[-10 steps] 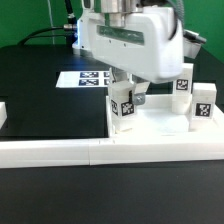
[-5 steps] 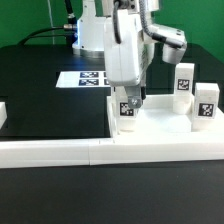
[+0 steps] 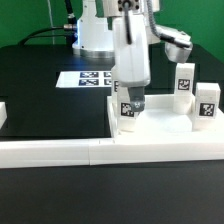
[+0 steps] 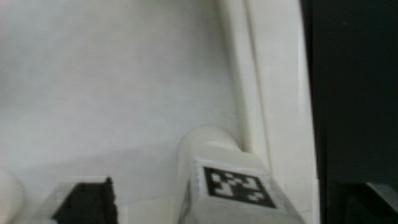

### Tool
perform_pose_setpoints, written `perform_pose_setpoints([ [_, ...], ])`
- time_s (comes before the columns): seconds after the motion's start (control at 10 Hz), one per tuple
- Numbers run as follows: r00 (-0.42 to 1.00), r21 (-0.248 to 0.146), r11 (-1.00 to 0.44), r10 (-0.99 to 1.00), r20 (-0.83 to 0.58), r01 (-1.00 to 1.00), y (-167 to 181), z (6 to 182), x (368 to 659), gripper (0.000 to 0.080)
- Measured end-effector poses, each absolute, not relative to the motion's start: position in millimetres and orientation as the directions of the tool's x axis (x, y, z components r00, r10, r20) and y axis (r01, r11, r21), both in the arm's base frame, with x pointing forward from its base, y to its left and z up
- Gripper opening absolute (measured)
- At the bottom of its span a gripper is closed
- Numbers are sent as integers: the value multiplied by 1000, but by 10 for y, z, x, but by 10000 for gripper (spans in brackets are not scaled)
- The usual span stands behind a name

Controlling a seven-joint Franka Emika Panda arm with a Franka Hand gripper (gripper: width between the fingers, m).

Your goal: Assemble square table

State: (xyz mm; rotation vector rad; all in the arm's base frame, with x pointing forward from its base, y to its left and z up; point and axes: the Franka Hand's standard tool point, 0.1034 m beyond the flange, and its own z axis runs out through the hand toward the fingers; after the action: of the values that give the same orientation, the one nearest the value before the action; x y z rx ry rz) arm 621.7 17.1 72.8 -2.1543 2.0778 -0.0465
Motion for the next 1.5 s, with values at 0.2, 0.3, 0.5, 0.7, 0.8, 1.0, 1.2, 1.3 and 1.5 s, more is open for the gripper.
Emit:
perform_pose_setpoints([
  [0.2, 217, -135, -209, -975, -44, -968, 164, 738, 6221, 647],
  [0.3, 284, -138, -277, -958, -34, -951, 160, 738, 6222, 647],
  [0.5, 436, -140, -431, -900, -6, -892, 149, 738, 6224, 648],
  [0.7, 720, -88, -726, -687, 94, -682, 111, 737, 6266, 648],
  [0.8, 803, -73, -814, -581, 131, -577, 136, 739, 6290, 648],
  [1.0, 810, -71, -822, -570, 137, -566, 148, 724, 6279, 621],
  [1.2, 779, -81, -790, -613, 132, -608, 150, 722, 6278, 475],
  [1.3, 717, -88, -727, -687, 119, -681, 119, 711, 6259, 323],
  [1.5, 653, -97, -662, -749, 111, -743, 109, 708, 6257, 295],
])
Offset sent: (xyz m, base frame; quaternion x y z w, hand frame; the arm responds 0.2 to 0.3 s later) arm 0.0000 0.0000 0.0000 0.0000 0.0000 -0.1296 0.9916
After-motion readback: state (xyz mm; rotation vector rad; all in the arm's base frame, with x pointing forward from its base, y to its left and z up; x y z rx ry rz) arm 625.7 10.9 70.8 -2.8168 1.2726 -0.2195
